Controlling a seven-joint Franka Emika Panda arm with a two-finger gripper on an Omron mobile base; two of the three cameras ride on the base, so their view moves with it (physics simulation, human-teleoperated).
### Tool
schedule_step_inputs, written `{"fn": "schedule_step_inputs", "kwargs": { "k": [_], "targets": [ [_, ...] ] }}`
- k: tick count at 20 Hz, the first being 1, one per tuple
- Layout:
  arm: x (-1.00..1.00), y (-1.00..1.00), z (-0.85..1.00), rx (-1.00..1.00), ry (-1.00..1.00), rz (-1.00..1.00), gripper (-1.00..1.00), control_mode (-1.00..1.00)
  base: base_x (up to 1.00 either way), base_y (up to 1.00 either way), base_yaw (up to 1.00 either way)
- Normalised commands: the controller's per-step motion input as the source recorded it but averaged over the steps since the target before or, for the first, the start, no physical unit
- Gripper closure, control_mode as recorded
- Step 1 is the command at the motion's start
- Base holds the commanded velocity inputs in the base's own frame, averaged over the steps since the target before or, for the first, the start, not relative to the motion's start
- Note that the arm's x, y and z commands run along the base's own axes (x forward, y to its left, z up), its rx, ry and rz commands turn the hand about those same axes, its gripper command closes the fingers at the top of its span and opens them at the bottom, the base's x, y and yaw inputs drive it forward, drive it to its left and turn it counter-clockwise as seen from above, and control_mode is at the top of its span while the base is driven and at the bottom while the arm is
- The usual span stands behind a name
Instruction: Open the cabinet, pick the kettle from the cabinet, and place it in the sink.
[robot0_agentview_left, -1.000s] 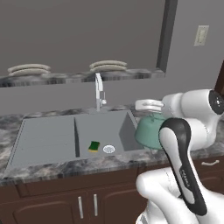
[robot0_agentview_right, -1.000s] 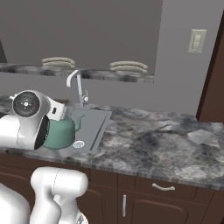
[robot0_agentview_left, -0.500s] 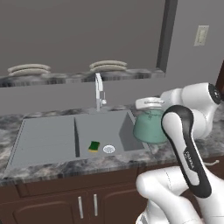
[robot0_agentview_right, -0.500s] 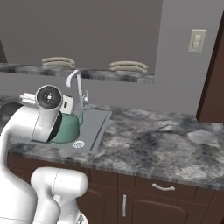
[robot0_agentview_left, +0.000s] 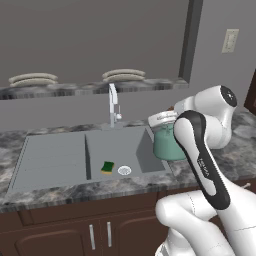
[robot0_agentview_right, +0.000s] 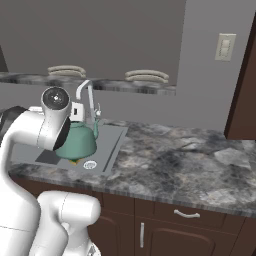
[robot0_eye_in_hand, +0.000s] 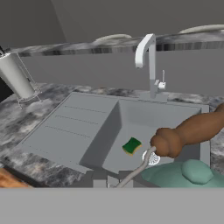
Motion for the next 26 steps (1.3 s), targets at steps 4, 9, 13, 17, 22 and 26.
{"fn": "schedule_step_inputs", "kwargs": {
  "k": [4, 9, 13, 17, 22, 26],
  "targets": [
    [0.18, 0.09, -0.23, -0.09, 0.00, 0.07, 1.00, -1.00, 0.00, 0.00, 0.00],
    [0.19, 0.06, -0.22, -0.04, 0.00, 0.09, 1.00, -1.00, 0.00, 0.00, 0.00],
    [0.18, 0.06, -0.22, -0.01, 0.00, 0.11, 1.00, -1.00, 0.00, 0.00, 0.00],
    [0.19, 0.09, -0.25, 0.00, 0.00, 0.11, 1.00, -1.00, 0.00, 0.00, 0.00],
    [0.25, 0.09, -0.20, 0.00, 0.00, 0.10, 1.00, -1.00, 0.00, 0.00, 0.00],
    [0.29, 0.10, -0.19, 0.00, 0.00, 0.10, 1.00, -1.00, 0.00, 0.00, 0.00]
  ]
}}
